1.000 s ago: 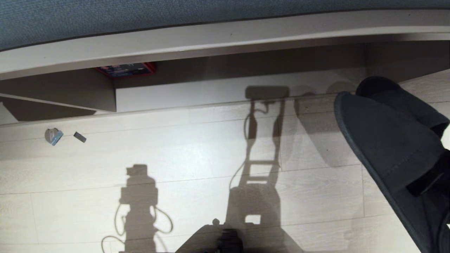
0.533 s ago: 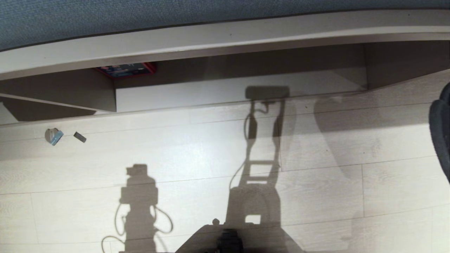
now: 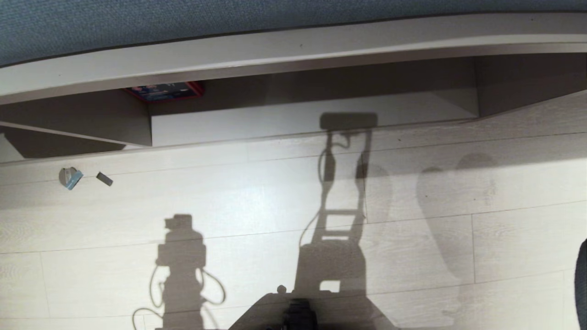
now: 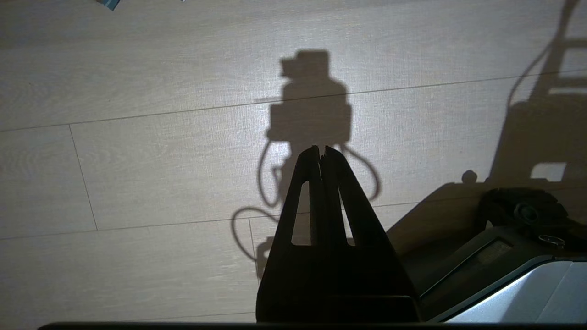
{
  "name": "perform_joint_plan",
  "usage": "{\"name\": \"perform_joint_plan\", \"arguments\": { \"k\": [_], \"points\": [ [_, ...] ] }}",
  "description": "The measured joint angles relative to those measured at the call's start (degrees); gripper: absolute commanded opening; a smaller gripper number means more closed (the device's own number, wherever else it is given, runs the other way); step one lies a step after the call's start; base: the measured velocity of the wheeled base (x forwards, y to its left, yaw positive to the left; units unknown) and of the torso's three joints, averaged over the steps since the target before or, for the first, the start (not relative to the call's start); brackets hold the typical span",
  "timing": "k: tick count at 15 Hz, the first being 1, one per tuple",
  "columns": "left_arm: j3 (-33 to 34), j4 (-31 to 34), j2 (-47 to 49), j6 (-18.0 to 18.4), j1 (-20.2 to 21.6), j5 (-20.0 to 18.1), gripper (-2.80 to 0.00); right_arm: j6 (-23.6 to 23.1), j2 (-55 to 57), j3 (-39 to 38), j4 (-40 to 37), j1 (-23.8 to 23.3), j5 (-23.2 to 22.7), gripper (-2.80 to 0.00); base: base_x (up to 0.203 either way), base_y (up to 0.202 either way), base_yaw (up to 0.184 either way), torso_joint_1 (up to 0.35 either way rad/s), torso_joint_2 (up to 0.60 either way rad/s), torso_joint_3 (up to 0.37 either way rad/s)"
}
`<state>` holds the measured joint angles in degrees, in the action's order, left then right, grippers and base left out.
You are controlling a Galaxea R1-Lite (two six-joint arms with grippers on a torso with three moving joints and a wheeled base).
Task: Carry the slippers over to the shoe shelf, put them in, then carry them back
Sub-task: Place the slippers on the floor
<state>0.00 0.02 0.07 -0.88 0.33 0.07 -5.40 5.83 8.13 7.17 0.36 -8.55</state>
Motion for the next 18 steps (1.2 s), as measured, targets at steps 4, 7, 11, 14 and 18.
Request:
{"name": "perform_joint_plan", "arguments": {
  "k": [4, 7, 11, 14, 18],
  "points": [
    [0.0, -0.02, 0.0, 0.01, 0.02, 0.0, -2.8, 0.28, -4.73, -7.49, -1.3, -0.2, 5.21, -2.8, 0.0, 0.0, 0.0, 0.0, 0.0, 0.0],
    [0.0, -0.02, 0.01, -0.02, 0.02, 0.0, -2.8, 0.31, -5.68, -8.05, -6.8, -0.2, 8.15, -2.8, 0.0, 0.0, 0.0, 0.0, 0.0, 0.0],
    [0.0, -0.02, 0.02, -0.06, 0.0, 0.02, -2.8, -0.27, -6.01, -8.13, -7.08, -0.2, 8.15, -2.8, 0.0, 0.0, 0.0, 0.0, 0.0, 0.0],
    [0.0, -0.02, 0.02, -0.05, 0.0, 0.0, -2.8, -0.11, -6.05, -8.13, -7.2, -0.2, 8.13, -2.8, 0.0, 0.0, 0.0, 0.003, 0.0, 0.118],
    [0.0, -0.02, 0.0, -0.16, 0.0, -0.02, -2.8, 0.0, -6.05, -8.13, -7.26, -0.2, 8.13, -2.8, 0.0, 0.0, 0.0, 0.003, 0.0, 0.198]
  ]
}}
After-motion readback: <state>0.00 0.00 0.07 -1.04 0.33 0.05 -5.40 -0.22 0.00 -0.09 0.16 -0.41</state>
